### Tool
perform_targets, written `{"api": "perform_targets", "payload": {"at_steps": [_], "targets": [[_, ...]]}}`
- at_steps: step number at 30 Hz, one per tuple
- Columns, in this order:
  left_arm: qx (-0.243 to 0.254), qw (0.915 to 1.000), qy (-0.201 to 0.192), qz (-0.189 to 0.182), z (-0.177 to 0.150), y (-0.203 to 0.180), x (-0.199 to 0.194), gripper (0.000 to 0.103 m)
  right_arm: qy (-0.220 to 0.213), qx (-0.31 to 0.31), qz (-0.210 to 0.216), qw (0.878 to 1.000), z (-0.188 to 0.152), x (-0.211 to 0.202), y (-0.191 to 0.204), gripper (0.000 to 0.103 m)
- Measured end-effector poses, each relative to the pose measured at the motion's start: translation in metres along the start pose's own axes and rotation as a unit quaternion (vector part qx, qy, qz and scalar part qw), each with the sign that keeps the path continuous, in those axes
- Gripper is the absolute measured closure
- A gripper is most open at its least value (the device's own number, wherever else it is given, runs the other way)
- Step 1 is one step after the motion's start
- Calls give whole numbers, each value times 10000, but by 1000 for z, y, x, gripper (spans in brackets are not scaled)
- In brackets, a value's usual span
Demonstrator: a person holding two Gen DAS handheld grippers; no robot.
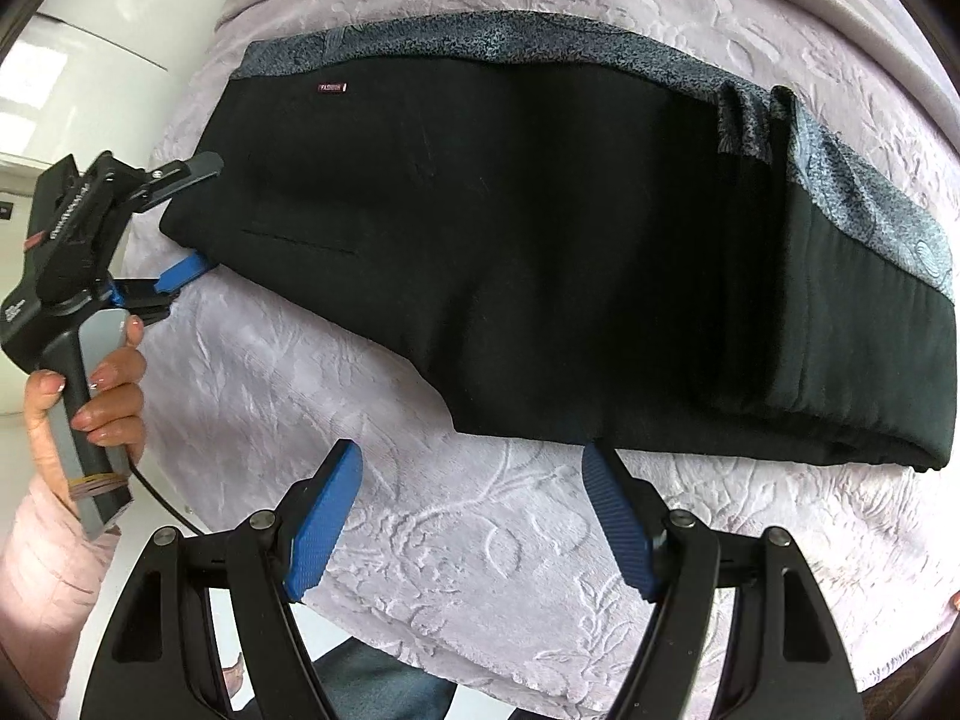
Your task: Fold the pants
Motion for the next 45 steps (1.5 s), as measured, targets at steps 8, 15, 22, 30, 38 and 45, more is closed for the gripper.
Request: {"api": "perform_targets", "payload": {"at_steps": [8, 15, 22, 30, 38, 45], "targets": [[167, 9957, -576, -699, 10, -40, -29, 1, -110, -37, 115, 9999, 5, -4, 4, 24], [684, 9968, -424, -30, 18, -41, -11, 1, -788, -166, 195, 9966, 33, -36, 1, 24], [186, 9940, -557, 928, 24, 1, -1, 53, -1148, -350, 75, 9927, 80, -60, -2, 24], [3073, 9054, -1008, 2750, -2, -65, -1, 65, -1137, -768, 379, 9898, 140, -77, 35, 24], [3782, 8587, -1046, 3297, -15, -71, 7, 65, -228, -1464, 1031, 9836, 189, -63, 139, 24], [3857, 8525, -1081, 3357, -17, -70, 1, 65, 727, -2387, 705, 9658, 195, -16, 220, 24]]}}
Point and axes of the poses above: each gripper's, at about its wrist camera, not at the fingertips, and x roughly the way its jaws point, y to its left, z to its top, the point moved 7 cm from there along x, roughly the way its jaws point, and after that the axes turned 10 degrees about -z, right-handed, at the moved point
